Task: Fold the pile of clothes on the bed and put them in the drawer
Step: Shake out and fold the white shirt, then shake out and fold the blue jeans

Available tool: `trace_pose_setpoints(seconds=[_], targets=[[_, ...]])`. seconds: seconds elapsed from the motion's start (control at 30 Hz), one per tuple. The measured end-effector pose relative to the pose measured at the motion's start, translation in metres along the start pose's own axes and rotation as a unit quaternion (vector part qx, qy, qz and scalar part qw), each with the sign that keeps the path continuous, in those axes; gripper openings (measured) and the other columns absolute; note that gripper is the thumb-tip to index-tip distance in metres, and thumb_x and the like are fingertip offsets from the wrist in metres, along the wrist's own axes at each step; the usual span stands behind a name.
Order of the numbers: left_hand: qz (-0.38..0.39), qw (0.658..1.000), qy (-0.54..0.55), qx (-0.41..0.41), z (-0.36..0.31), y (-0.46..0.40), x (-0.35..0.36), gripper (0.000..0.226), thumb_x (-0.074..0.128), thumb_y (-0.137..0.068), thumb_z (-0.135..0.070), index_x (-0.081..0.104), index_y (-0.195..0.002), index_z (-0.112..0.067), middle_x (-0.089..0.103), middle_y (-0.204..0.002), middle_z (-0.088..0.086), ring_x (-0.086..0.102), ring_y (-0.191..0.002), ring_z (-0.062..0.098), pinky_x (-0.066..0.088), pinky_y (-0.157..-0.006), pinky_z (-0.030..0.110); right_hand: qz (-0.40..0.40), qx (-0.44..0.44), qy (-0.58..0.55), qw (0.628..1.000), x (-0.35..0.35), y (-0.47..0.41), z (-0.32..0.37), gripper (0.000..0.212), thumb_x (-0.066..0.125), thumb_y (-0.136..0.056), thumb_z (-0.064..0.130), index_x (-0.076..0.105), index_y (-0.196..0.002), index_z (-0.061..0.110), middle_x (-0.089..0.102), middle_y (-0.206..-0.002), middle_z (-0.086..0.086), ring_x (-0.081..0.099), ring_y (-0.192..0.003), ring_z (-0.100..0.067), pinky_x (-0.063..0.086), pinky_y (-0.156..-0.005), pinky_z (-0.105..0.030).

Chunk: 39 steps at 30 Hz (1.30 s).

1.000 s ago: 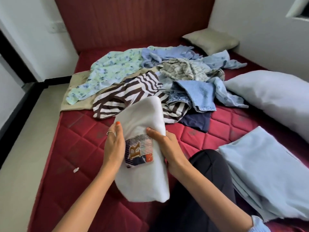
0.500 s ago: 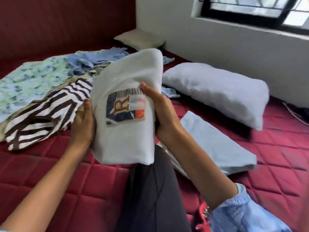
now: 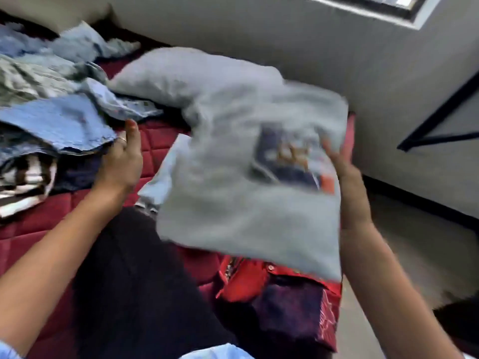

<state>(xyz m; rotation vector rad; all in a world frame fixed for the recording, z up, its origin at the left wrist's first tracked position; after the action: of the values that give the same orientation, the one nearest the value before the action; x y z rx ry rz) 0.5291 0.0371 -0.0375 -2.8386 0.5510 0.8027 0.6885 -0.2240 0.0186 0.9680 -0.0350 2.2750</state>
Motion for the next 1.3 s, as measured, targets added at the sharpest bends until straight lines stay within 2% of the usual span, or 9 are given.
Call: trace_pose_setpoints(seconds=[0.13,0.23,0.33,0.4,0.6,0.73,0.87,1.03,1.3], targets=[[0.074,0.997,-0.031,-0.013,0.017,0.022,0.033,0.061,0.02,-0.103,-0.045,0.047,-0.136,-0.002,0.045,-0.14,0.027,0.041,-0.132,0.036,0.028,-0.107,0.037,-0.24,0.133,0.202,0.94,-0.14,0.07,-0.067,0.029,0.063,-0.086,0.027,0.072,-0.093,0.0,0.074,-0.075,-0.011,0.069,-0.058,-0.017,0.053,-0.051,-0.021],[0.092,0.995,-0.041,-0.001,0.022,0.037,0.039,0.058,0.021,-0.103,-0.045,0.052,-0.129,-0.003,0.049,-0.136,0.026,0.044,-0.128,0.038,0.031,-0.103,0.038,-0.363,0.109,0.452,0.808,-0.189,0.08,-0.078,0.035,0.067,-0.089,0.027,0.066,-0.106,-0.003,0.073,-0.082,-0.011,0.071,-0.074,-0.021,0.054,-0.062,-0.025],[0.098,0.995,-0.03,0.003,0.02,0.048,0.033,0.053,0.024,-0.104,-0.039,0.052,-0.13,-0.002,0.05,-0.137,0.022,0.043,-0.129,0.032,0.031,-0.098,0.03,-0.326,0.115,0.724,0.597,-0.16,0.06,-0.055,0.064,0.061,-0.088,0.042,0.035,-0.139,0.012,0.052,-0.129,-0.017,0.054,-0.115,-0.038,0.044,-0.091,-0.042],[0.087,0.996,-0.018,0.008,0.019,0.054,0.023,0.052,0.025,-0.104,-0.036,0.052,-0.13,0.0,0.05,-0.138,0.021,0.043,-0.13,0.029,0.03,-0.097,0.028,-0.272,0.075,0.806,0.521,-0.126,0.038,-0.04,0.065,0.059,-0.089,0.045,0.032,-0.142,0.017,0.039,-0.136,-0.014,0.046,-0.123,-0.039,0.04,-0.097,-0.044],[0.018,0.998,-0.042,-0.036,0.048,0.051,-0.032,0.05,0.026,-0.104,-0.035,0.056,-0.115,0.003,0.057,-0.121,0.026,0.051,-0.118,0.035,0.031,-0.084,0.032,-0.001,-0.081,0.756,0.65,0.016,-0.044,-0.088,0.048,0.062,-0.09,0.039,0.053,-0.129,0.013,0.047,-0.133,-0.01,0.048,-0.123,-0.027,0.035,-0.103,-0.032],[-0.033,0.994,-0.053,-0.084,0.087,0.043,-0.076,0.05,0.028,-0.104,-0.036,0.057,-0.119,0.002,0.058,-0.125,0.025,0.051,-0.121,0.035,0.036,-0.088,0.032,0.151,-0.128,0.713,0.673,0.115,-0.065,-0.164,0.039,0.063,-0.089,0.036,0.059,-0.12,0.013,0.053,-0.124,-0.008,0.055,-0.112,-0.024,0.04,-0.097,-0.029],[-0.07,0.986,-0.057,-0.138,0.133,0.041,-0.116,0.048,0.03,-0.104,-0.036,0.058,-0.12,0.0,0.059,-0.125,0.024,0.052,-0.121,0.033,0.037,-0.091,0.031,0.243,-0.122,0.709,0.651,0.175,-0.085,-0.24,0.037,0.063,-0.088,0.034,0.061,-0.117,0.01,0.056,-0.12,-0.014,0.056,-0.109,-0.03,0.04,-0.093,-0.031],[-0.092,0.971,-0.074,-0.208,0.182,0.037,-0.148,0.048,0.033,-0.103,-0.037,0.057,-0.122,-0.001,0.058,-0.127,0.024,0.051,-0.123,0.034,0.037,-0.092,0.033,0.287,-0.096,0.709,0.637,0.208,-0.12,-0.3,0.035,0.062,-0.089,0.034,0.061,-0.113,0.009,0.056,-0.117,-0.014,0.054,-0.11,-0.031,0.041,-0.092,-0.031],[-0.11,0.953,-0.105,-0.261,0.236,0.002,-0.179,0.049,0.036,-0.102,-0.039,0.051,-0.132,-0.003,0.053,-0.136,0.018,0.047,-0.128,0.03,0.033,-0.101,0.031,0.203,-0.096,0.722,0.654,0.228,-0.217,-0.345,0.033,0.059,-0.083,0.023,0.054,-0.11,0.004,0.053,-0.115,-0.019,0.051,-0.11,-0.039,0.046,-0.091,-0.044]])
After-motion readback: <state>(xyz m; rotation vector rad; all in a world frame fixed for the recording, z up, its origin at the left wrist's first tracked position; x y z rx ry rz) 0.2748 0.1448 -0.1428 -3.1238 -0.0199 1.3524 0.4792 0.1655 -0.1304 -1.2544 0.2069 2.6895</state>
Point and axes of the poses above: each hand's wrist, its own y-axis away from the middle knuckle, its own x-axis out of the palm, z = x × y, the point moved 5 cm from there along -y, towards the middle knuckle
